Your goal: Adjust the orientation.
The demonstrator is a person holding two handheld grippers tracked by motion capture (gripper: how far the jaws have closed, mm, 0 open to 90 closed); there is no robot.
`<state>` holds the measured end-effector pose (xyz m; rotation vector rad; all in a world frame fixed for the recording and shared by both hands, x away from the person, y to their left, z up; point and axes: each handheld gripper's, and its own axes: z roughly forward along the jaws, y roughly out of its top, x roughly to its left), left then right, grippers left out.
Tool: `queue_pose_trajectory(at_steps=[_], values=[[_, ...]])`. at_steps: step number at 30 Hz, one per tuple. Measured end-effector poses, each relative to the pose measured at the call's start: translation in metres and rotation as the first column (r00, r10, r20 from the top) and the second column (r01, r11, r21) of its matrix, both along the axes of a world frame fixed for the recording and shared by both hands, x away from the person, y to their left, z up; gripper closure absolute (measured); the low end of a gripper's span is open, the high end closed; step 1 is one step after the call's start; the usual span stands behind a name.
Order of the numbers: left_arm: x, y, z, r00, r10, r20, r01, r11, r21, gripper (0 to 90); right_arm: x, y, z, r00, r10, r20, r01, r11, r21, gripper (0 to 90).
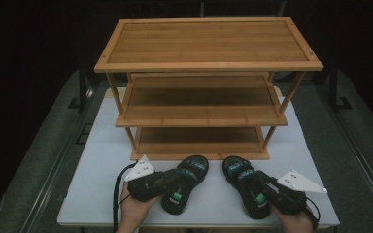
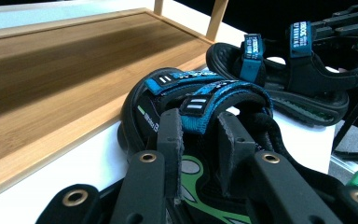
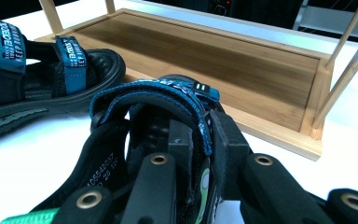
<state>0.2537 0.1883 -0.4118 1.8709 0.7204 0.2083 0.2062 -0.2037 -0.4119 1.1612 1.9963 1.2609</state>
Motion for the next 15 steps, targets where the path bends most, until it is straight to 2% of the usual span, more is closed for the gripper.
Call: queue_pose_trajectory(at_steps=[15], values=[[0.017,0.001,0.005,0.9979,0.06,0.023,-0.06,0.9979,-0.026,73.4,0.014,0.017,0.005,0.9997,0.004,0.024,-0.003,1.0,-0.019,78.9]])
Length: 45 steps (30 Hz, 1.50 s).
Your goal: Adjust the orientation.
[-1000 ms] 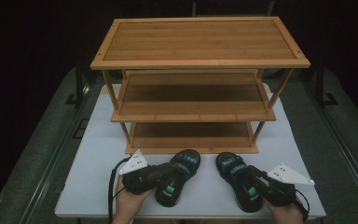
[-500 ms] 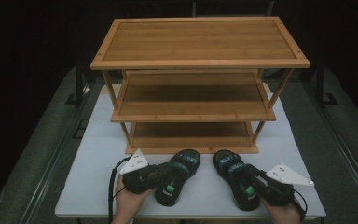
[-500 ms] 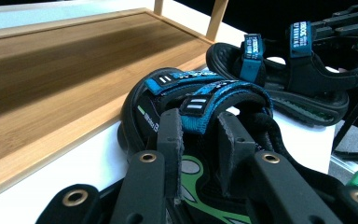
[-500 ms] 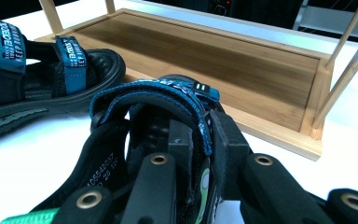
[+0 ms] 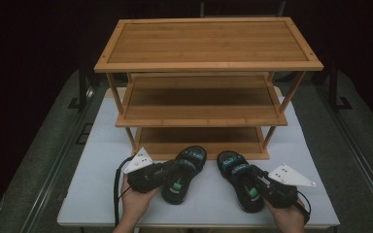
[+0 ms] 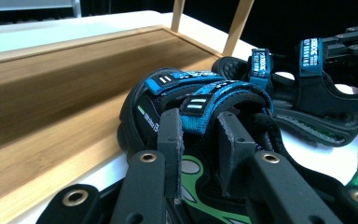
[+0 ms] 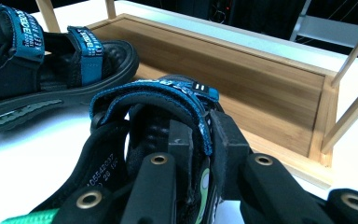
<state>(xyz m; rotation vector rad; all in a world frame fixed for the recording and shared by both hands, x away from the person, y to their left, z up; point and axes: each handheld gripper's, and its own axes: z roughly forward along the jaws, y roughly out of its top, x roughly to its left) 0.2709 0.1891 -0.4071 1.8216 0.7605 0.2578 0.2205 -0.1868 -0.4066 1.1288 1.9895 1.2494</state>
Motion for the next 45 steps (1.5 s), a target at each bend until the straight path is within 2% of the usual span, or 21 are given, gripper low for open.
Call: queue_pose_trajectory(at_steps=[11,18,34,45], values=[[0.01,-0.003,-0.001,0.9997,0.022,0.011,-0.022,0.9998,-0.003,73.4,0.012,0.01,0.002,0.9999,-0.008,0.013,0.008,1.0,0.003,78.9],[0.015,-0.006,-0.002,0.9991,0.041,0.012,-0.041,0.9991,-0.006,73.4,0.02,0.018,0.003,0.9995,-0.025,0.017,0.025,1.0,-0.013,78.9],[0.027,-0.01,0.001,0.9975,0.062,0.034,-0.062,0.9981,-0.002,73.4,0.034,0.025,0.002,0.9988,-0.038,0.03,0.039,0.999,-0.015,78.9],[0.035,-0.014,-0.003,0.9967,0.078,0.024,-0.078,0.997,-0.001,73.4,0.043,0.032,0.001,0.9979,-0.057,0.03,0.057,0.998,0.002,78.9]])
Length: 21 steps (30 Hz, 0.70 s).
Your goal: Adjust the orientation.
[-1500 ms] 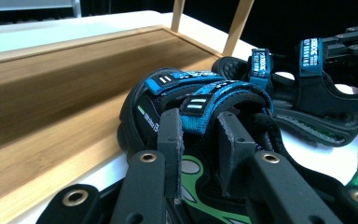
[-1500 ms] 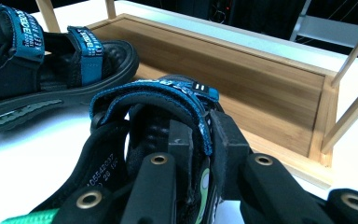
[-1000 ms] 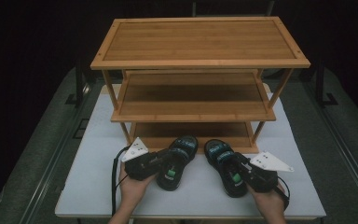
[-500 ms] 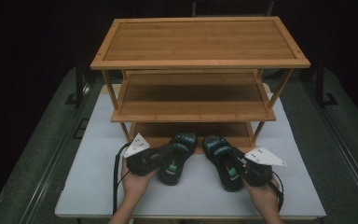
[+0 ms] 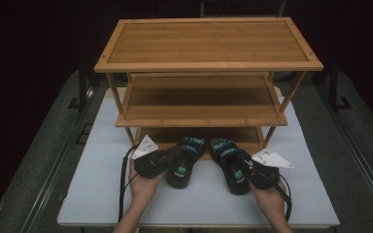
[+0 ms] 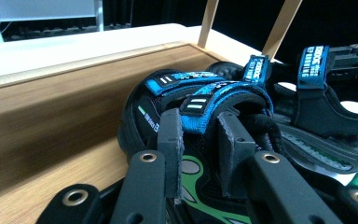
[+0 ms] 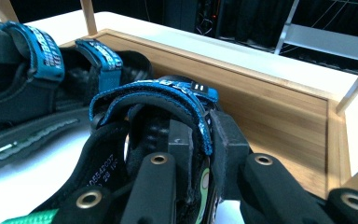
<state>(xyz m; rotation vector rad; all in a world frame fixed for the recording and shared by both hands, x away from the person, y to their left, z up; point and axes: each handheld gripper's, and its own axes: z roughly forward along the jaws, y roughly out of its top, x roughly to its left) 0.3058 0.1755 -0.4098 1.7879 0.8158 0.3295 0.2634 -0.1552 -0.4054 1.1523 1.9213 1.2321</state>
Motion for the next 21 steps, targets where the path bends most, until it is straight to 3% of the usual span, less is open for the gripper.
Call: queue_pose_trajectory(at_steps=[21], values=[[0.011,-0.008,-0.012,0.9993,0.036,-0.013,-0.036,0.9993,0.009,72.8,0.022,0.013,-0.011,0.9994,-0.031,-0.013,0.03,0.999,-0.01,78.8]])
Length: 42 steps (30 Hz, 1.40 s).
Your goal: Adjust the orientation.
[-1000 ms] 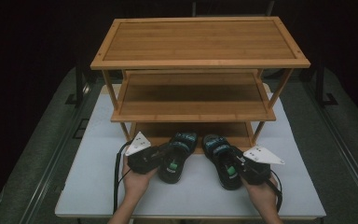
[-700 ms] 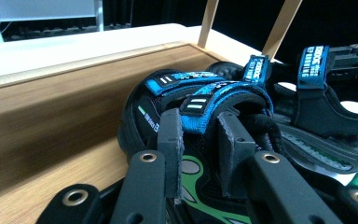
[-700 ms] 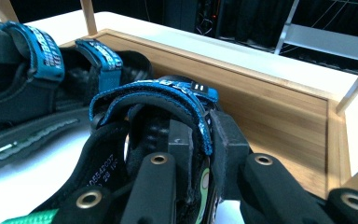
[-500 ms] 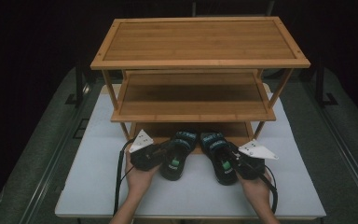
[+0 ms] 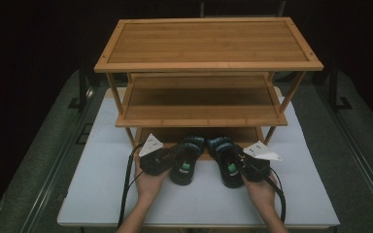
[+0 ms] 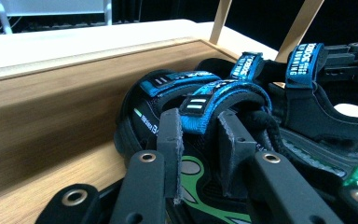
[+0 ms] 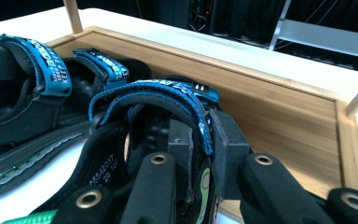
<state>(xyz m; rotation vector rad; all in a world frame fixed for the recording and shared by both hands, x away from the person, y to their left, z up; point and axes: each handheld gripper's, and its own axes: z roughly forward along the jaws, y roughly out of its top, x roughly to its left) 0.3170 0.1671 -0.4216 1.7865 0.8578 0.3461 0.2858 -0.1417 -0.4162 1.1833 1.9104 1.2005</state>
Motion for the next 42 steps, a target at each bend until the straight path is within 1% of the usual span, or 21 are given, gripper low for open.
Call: queue_pose_trajectory(at_steps=[3,4,12,18,20,22,24,27,29,31,35,36,40,42], values=[[0.001,0.001,0.0,1.0,-0.004,-0.004,0.004,1.0,0.002,72.0,0.0,0.002,-0.002,0.9999,0.006,-0.01,-0.006,1.0,-0.005,78.4],[0.001,0.001,0.0,1.0,-0.006,-0.006,0.006,1.0,0.0,71.6,0.0,0.003,-0.004,1.0,0.006,-0.006,-0.006,1.0,-0.005,78.3],[0.002,0.002,-0.001,0.9999,-0.006,-0.014,0.006,1.0,-0.003,70.5,0.002,0.0,-0.005,0.9998,0.015,-0.014,-0.015,1.0,-0.001,76.8],[0.003,0.004,-0.001,0.9997,-0.009,-0.024,0.009,1.0,0.001,64.9,0.003,-0.002,-0.004,0.9994,0.025,-0.025,-0.025,1.0,0.003,74.0],[0.003,0.004,0.0,0.9996,-0.012,-0.024,0.012,0.9999,0.001,63.6,0.004,-0.003,-0.004,0.9993,0.027,-0.025,-0.027,1.0,-0.001,70.4],[0.002,0.004,0.0,0.9997,-0.012,-0.023,0.012,0.9999,0.001,60.5,0.004,-0.004,-0.004,0.9993,0.028,-0.026,-0.028,1.0,-0.001,69.0],[0.001,0.004,0.001,0.9995,-0.02,-0.024,0.02,0.9998,0.001,58.9,0.004,-0.004,-0.004,0.9993,0.029,-0.024,-0.029,1.0,-0.002,64.9],[-0.001,0.003,0.001,0.9994,-0.027,-0.021,0.027,0.9996,0.01,55.3,0.003,-0.004,-0.004,0.9989,0.036,-0.029,-0.037,0.999,-0.005,62.6],[-0.002,0.003,0.002,0.9994,-0.03,-0.019,0.03,0.9995,0.002,53.5,0.003,-0.005,-0.003,0.9989,0.037,-0.029,-0.037,0.999,-0.012,61.1],[-0.003,0.004,0.004,0.9993,-0.034,-0.015,0.033,0.9994,-0.012,51.0,0.003,-0.006,-0.003,0.9988,0.035,-0.033,-0.035,0.999,-0.007,59.4],[-0.006,0.004,0.008,0.9989,-0.046,-0.005,0.046,0.9989,-0.011,48.6,0.001,-0.008,-0.001,0.999,0.033,-0.029,-0.033,0.999,-0.007,54.8],[-0.007,0.004,0.008,0.9987,-0.051,0.001,0.051,0.9987,-0.005,48.1,0.001,-0.009,-0.001,0.9991,0.032,-0.027,-0.032,0.999,-0.008,54.1],[-0.012,0.005,0.012,0.998,-0.063,0.005,0.064,0.9978,-0.016,45.8,-0.003,-0.012,0.002,0.9986,0.049,-0.021,-0.048,0.999,0.016,50.6],[-0.014,0.006,0.014,0.9971,-0.076,0.009,0.076,0.9968,-0.023,44.8,-0.005,-0.014,0.005,0.9975,0.068,-0.022,-0.067,0.997,0.027,49.2]])
